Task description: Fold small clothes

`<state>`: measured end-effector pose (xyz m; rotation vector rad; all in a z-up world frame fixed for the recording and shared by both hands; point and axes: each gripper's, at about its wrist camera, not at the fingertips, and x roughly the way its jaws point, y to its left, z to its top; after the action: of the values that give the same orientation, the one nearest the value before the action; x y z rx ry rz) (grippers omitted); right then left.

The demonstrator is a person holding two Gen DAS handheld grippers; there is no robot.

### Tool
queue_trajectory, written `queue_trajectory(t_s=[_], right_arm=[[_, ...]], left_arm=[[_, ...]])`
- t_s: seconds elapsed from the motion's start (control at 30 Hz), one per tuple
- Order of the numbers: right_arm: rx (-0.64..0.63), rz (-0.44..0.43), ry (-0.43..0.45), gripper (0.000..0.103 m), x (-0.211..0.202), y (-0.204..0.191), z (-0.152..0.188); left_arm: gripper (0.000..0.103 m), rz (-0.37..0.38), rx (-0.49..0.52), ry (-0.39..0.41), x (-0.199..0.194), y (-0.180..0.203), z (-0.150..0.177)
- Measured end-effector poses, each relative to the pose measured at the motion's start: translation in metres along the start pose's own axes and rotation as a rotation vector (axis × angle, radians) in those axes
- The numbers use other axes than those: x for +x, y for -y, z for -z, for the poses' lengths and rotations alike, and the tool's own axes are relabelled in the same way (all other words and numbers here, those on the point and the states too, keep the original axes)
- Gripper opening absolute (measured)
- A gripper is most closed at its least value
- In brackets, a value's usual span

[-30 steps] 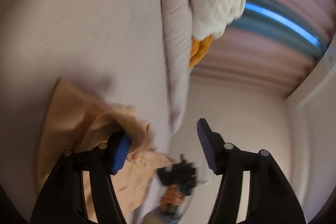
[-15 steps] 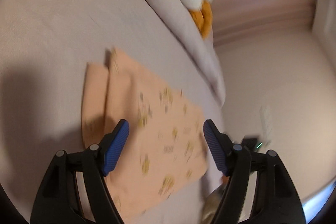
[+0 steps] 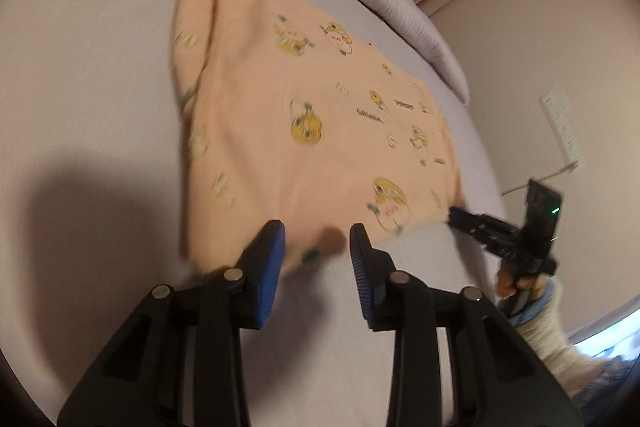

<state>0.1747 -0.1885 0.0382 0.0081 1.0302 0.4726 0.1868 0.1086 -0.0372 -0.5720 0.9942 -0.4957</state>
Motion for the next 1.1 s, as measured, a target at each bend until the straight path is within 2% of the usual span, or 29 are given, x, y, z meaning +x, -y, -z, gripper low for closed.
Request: queue_trajectory(t_s=[0.13,0.2,0.27,0.3,0.43,0.5,0.57,0.73,0.83,0.9,1.03,1.1], right_arm=[[-0.022,0.02,-0.032,0.027,-0.008,0.0,0.012],[0.007,0.0,-0.026,0.027,-0.017,0.006,0.013],[0.029,-0.024,0.002,0.027,-0.027,0.008,0.013],[0.035,-0.044,0.018,0.027,-0.031,0.007,0.012],[0.034,-0.118,0.074,0.027,-0.035,-0.002,0.005],[0.035,-0.166,0.107,0.027,-0.032,-0.011,-0.01],[0.049,-0.203,0.123,0.027,-0.022,-0.02,-0.025],[0.105,-0.251,0.136,0.027,0.02,-0.045,-0.077],[0.139,-0.26,0.126,0.027,0.044,-0.055,-0.108],[0.152,-0.256,0.116,0.027,0.047,-0.052,-0.116],[0.176,-0.2,0.083,0.027,0.064,-0.051,-0.138],[0.178,-0.202,0.08,0.027,0.073,-0.053,-0.146]], left_arm=[[0.034,-0.023,-0.001,-0.012,-0.005,0.006,0.009],[0.042,-0.03,0.0,-0.001,-0.018,0.006,0.014],[0.062,-0.031,-0.009,0.039,-0.032,0.006,0.014],[0.064,-0.031,-0.017,0.061,-0.036,0.007,0.01],[0.064,-0.024,-0.077,0.136,-0.048,-0.007,-0.011],[0.064,-0.015,-0.115,0.179,-0.043,-0.012,-0.029],[0.064,0.018,-0.154,0.187,-0.032,-0.019,-0.047],[0.064,0.032,-0.209,0.156,-0.001,-0.03,-0.079],[0.062,0.022,-0.194,0.138,0.009,-0.027,-0.095],[0.061,0.003,-0.181,0.118,0.017,-0.023,-0.107],[0.028,-0.064,-0.158,0.073,0.032,-0.019,-0.118],[0.025,-0.064,-0.158,0.064,0.031,-0.025,-0.118]])
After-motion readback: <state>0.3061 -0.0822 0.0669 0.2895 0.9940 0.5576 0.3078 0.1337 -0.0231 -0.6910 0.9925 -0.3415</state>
